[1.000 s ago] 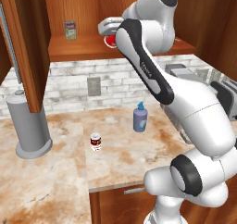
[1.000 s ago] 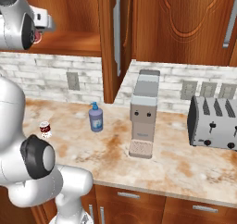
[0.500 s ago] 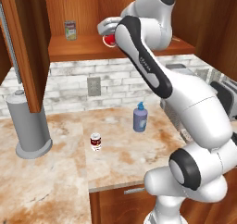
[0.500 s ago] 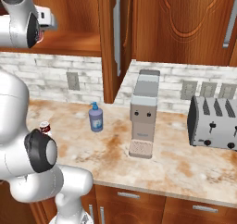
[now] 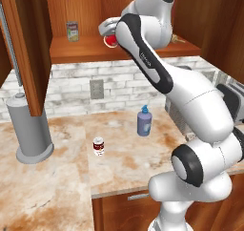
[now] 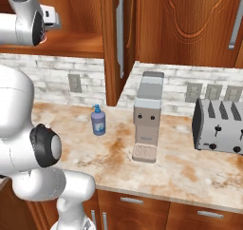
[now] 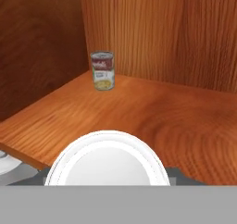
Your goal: Pick the cans from the counter and place them in their designated side in the cabinet.
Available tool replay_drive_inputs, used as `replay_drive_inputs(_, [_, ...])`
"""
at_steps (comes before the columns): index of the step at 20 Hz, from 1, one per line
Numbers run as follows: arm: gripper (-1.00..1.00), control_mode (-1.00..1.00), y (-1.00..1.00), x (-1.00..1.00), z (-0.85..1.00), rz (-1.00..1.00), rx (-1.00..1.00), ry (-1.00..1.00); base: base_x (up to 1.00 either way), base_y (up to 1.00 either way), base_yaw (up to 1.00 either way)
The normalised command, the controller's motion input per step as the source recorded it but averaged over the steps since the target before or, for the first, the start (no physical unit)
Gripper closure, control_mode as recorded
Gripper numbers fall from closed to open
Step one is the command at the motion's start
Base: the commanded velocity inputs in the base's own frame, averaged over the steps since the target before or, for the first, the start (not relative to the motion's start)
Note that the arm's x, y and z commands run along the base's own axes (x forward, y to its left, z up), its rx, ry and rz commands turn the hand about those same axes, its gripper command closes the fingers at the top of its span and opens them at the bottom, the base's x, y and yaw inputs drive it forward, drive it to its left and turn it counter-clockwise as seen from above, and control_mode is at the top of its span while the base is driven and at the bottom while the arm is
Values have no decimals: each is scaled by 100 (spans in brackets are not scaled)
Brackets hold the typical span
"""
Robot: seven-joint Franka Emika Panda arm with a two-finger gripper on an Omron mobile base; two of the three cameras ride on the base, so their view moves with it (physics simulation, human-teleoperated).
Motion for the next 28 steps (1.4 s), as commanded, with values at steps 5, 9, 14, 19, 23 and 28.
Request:
replay_drive_inputs(5, [100,-100,13,23,0,1,-4,3,0,0,0])
replay_drive_inputs(9, [100,-100,9,24,0,0,-4,3,0,0,0])
replay_drive_inputs(14, [100,-100,6,12,0,-1,-3,0,0,0,0])
replay_drive_inputs(19, [100,-100,10,11,0,-2,-2,1,0,0,0])
replay_drive_inputs(23, [100,-100,11,19,0,-1,-2,2,0,0,0])
replay_drive_inputs(28, [100,-100,10,22,0,-1,-2,3,0,0,0])
